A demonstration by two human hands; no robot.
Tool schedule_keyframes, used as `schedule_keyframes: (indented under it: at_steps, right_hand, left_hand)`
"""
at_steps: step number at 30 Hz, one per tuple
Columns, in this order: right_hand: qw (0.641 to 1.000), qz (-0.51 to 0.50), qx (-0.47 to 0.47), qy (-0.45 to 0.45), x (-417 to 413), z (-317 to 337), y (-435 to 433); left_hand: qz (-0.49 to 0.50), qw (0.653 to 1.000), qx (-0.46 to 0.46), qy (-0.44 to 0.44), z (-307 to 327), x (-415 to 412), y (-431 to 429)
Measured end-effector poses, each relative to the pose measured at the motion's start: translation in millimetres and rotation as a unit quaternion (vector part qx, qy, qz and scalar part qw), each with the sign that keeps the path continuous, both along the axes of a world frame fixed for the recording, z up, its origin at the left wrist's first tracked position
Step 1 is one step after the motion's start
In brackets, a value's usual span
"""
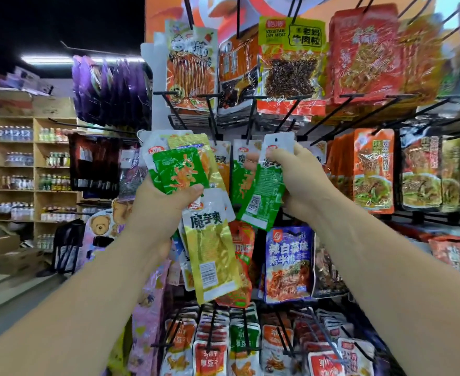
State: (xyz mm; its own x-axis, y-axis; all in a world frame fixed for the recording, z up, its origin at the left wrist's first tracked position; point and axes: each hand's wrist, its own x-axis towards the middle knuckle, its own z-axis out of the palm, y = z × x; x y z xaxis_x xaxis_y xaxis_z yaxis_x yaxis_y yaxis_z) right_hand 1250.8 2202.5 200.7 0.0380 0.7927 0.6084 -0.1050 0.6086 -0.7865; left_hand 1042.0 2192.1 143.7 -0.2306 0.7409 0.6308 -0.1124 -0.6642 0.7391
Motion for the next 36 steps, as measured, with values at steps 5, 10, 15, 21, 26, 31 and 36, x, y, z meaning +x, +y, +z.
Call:
schedule_keyframes:
  at_steps: [5, 10, 15, 21, 26, 31, 36]
  right_hand:
    - [0.999, -0.032, -0.041, -0.012, 6, 13, 3]
    - [0.995, -0.074, -0.06, 0.016, 1, 24, 15]
    - [0.988, -0.153, -0.012, -0.013, -11, 33, 33]
    - [0.979, -0.182, 0.075, -0.054, -15, 39, 34]
    - [0.971, -0.208, 0.091, -0.068, -22, 44, 36]
    - [0.971, -0.22, 0.086, -0.045, -28, 54, 36]
    - [0.973, -0.218, 0.073, -0.024, -32, 60, 37]
  left_hand:
    - [0.022, 0.999, 0.011, 0.03, 8, -7, 12]
    - [0.014, 0.999, 0.012, 0.05, 9, -10, 14]
    - [-0.002, 1.0, -0.004, 0.02, 9, -15, 12]
    - [-0.018, 0.999, 0.006, 0.035, 4, -17, 12]
    - [-0.025, 0.999, 0.003, 0.034, 5, -19, 12]
    - [-0.026, 0.999, -0.009, 0.021, 6, -18, 11]
    - [-0.03, 0.999, -0.023, 0.013, 6, -18, 11]
